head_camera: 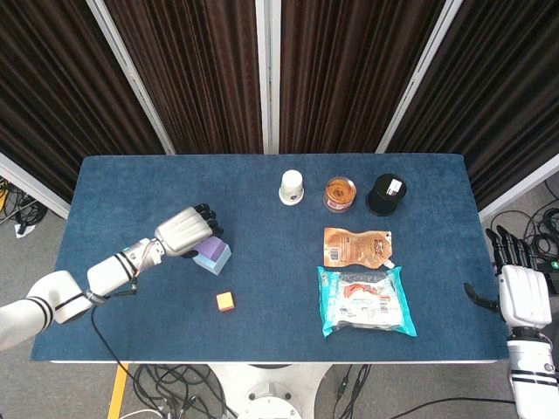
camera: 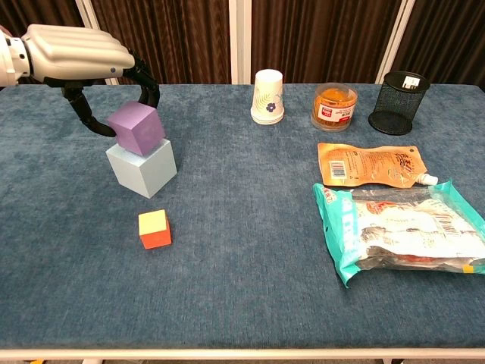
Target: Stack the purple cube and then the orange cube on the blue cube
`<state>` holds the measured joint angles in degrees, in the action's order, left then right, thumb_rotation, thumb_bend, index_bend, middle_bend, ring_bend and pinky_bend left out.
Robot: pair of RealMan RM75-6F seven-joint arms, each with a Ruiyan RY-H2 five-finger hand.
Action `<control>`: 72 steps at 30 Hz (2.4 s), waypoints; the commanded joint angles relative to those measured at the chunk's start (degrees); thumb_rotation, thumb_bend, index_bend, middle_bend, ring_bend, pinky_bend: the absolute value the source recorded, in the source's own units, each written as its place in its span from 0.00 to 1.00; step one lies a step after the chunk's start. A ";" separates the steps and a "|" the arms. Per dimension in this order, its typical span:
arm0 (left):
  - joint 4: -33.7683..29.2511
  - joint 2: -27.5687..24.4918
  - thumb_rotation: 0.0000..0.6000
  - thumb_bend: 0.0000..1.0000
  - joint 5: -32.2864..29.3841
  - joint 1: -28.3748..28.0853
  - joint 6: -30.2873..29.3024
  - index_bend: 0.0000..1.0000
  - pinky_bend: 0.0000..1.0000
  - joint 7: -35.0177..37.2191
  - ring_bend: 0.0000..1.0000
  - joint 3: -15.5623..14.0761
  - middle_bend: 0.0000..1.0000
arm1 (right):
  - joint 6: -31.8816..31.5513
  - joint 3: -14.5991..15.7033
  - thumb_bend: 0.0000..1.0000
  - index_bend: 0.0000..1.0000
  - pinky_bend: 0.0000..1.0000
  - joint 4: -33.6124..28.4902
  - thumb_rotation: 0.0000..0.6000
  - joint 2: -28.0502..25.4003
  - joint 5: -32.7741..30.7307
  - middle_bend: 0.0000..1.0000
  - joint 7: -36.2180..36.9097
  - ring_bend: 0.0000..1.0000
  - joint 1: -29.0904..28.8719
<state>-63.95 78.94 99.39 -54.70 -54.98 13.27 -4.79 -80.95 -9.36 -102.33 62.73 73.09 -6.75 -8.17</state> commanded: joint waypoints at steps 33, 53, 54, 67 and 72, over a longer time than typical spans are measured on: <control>3.86 1.41 1.00 0.15 1.94 -0.52 -1.40 0.20 0.24 3.47 0.26 -1.98 0.39 | 0.74 0.03 0.14 0.00 0.00 -0.48 1.00 -0.50 -0.80 0.00 -0.10 0.00 -0.17; -23.91 -20.43 1.00 0.14 -18.33 14.54 -4.69 0.32 0.25 -20.89 0.25 -0.35 0.41 | 0.43 1.45 0.14 0.00 0.00 -1.49 1.00 -3.99 3.67 0.00 7.24 0.00 1.28; -25.30 -20.94 1.00 0.14 -19.24 15.60 -5.39 0.34 0.25 -21.23 0.25 -0.37 0.41 | 0.29 1.62 0.14 0.00 0.00 -1.54 1.00 -4.10 4.10 0.00 7.49 0.00 1.40; -26.63 -12.08 1.00 0.13 -11.70 26.06 -17.79 0.41 0.33 -12.94 0.32 -0.77 0.49 | 1.62 2.08 0.14 0.00 0.00 -1.30 1.00 -4.00 4.44 0.00 7.29 0.00 0.81; -24.94 -7.86 1.00 0.13 -8.42 26.91 -17.78 0.42 0.36 -10.67 0.34 -1.56 0.50 | 2.14 1.98 0.14 0.00 0.00 -1.18 1.00 -3.78 3.80 0.00 6.89 0.00 0.51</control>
<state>-89.58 70.02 90.13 -28.33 -72.50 1.75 -6.01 -78.82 -7.37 -103.52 58.93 76.89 0.16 -7.65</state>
